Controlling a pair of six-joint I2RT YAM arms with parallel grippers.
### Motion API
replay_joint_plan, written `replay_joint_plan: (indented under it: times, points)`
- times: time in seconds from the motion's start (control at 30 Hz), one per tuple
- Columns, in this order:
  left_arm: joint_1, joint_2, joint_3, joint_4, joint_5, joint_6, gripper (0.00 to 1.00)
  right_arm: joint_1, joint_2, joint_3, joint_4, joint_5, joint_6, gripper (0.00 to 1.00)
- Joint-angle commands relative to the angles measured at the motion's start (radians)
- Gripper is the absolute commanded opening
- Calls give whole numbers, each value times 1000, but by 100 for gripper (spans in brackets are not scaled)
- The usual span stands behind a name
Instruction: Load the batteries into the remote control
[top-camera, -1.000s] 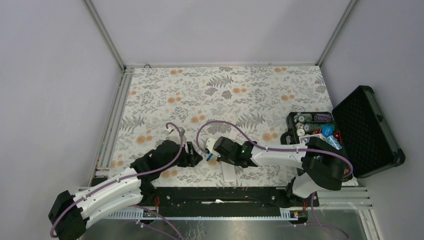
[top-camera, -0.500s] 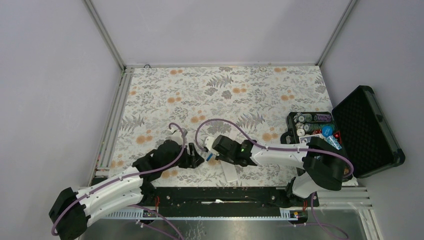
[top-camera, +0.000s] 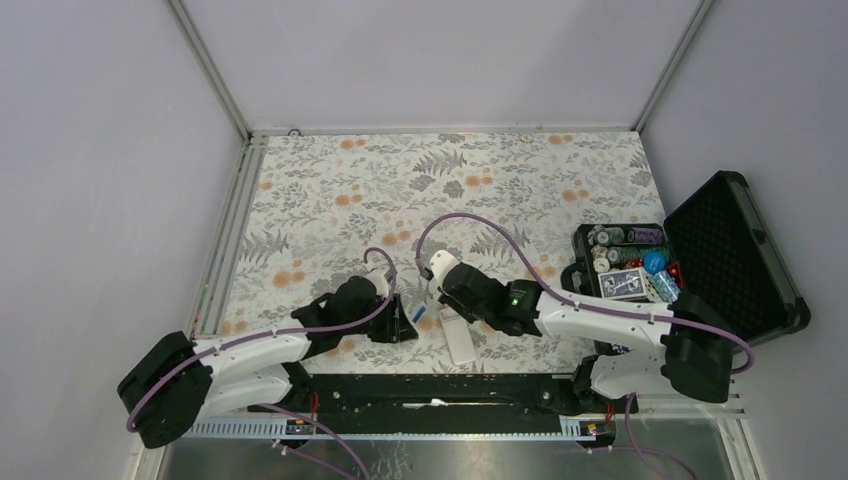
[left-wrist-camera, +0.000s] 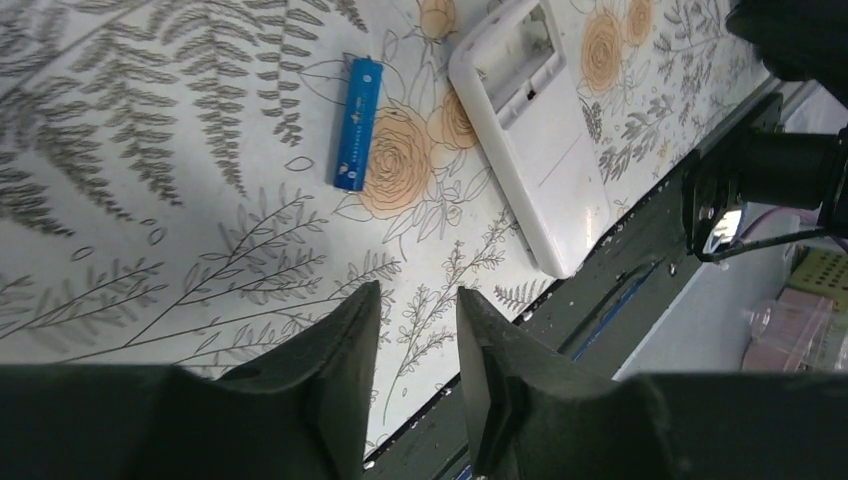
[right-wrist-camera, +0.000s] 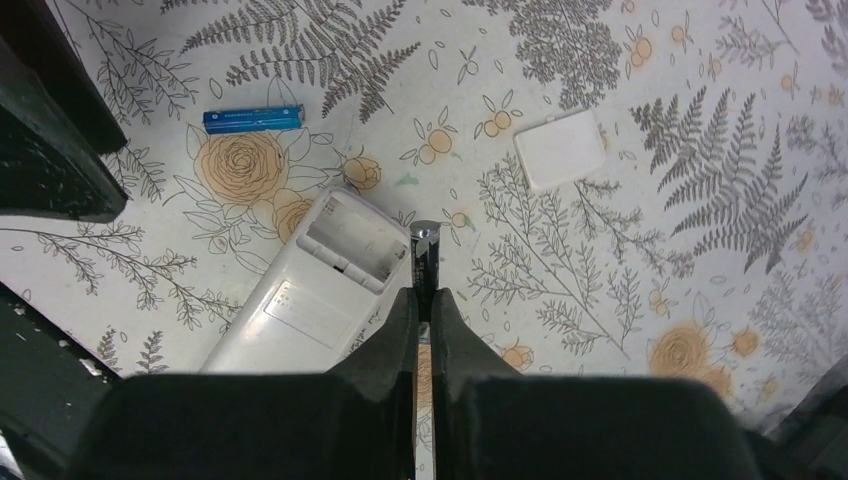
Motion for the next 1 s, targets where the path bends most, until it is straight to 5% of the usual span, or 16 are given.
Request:
replay_joint_plan:
  times: [0.0, 0.4, 0.97]
  points:
    - [-17, 59, 61, 157, 87, -42, 35, -6, -72, -38, -6, 69, 162, 0]
    - [-47, 264, 146, 261, 101, -86, 27, -38, -68, -104, -73, 102, 506, 0]
    - [-45, 347, 163, 226, -8, -66, 10, -45, -40, -236, -19, 17, 714, 0]
